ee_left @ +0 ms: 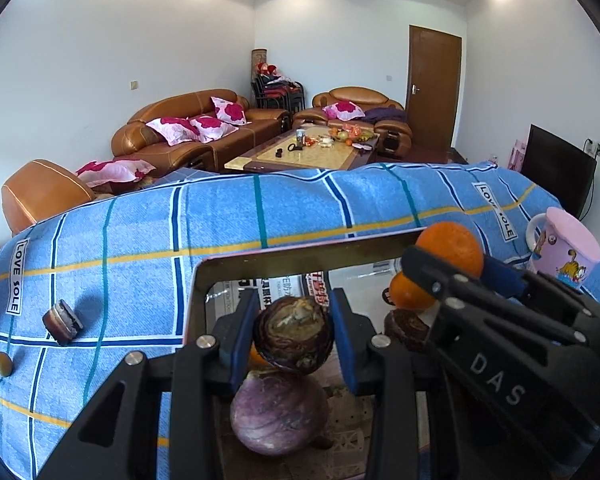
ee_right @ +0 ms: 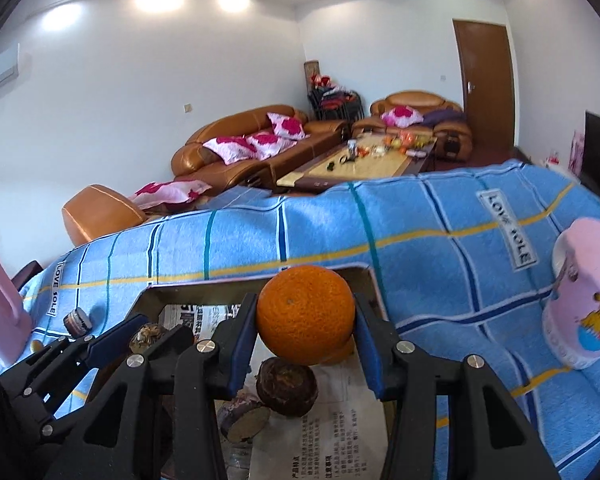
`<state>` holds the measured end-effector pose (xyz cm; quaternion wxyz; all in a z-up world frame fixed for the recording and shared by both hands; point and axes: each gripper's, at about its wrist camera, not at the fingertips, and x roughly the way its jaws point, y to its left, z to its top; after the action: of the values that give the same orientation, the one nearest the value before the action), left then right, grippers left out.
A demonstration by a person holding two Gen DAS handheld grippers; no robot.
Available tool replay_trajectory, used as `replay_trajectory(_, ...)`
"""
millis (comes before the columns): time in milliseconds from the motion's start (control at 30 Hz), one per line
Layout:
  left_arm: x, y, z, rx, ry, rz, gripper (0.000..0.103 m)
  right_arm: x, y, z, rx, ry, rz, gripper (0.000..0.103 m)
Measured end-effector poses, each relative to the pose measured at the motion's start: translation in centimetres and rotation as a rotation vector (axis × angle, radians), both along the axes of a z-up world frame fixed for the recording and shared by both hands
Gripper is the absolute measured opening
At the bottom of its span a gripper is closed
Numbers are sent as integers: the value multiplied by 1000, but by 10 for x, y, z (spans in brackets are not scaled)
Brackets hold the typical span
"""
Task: Organize fruits
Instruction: 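Open the left tool to drop the brown fruit while the right tool releases the orange into the tray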
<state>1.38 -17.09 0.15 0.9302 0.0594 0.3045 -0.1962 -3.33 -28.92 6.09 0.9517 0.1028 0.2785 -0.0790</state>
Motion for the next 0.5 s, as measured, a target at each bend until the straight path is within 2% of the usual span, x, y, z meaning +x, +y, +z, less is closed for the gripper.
replay_trajectory(200, 0, -4, -2, 11, 12, 9, 39, 2, 2, -2, 19, 11, 23, 49)
replay_trajectory(333, 0, -5, -2, 16, 11, 9, 40, 6, -2, -6, 99, 32, 54, 49)
replay_trajectory(400, -3, -6, 0, 12, -1, 4, 47, 7, -4, -8, 134, 36, 54, 50)
replay_trajectory(467, -8, -6, 1, 3, -20, 5, 75, 3, -6, -4, 150, 6, 51, 52)
replay_trajectory(500, -11, -5, 3, -9, -35, 2, 80, 1, -6, -2, 156, -12, 52, 54)
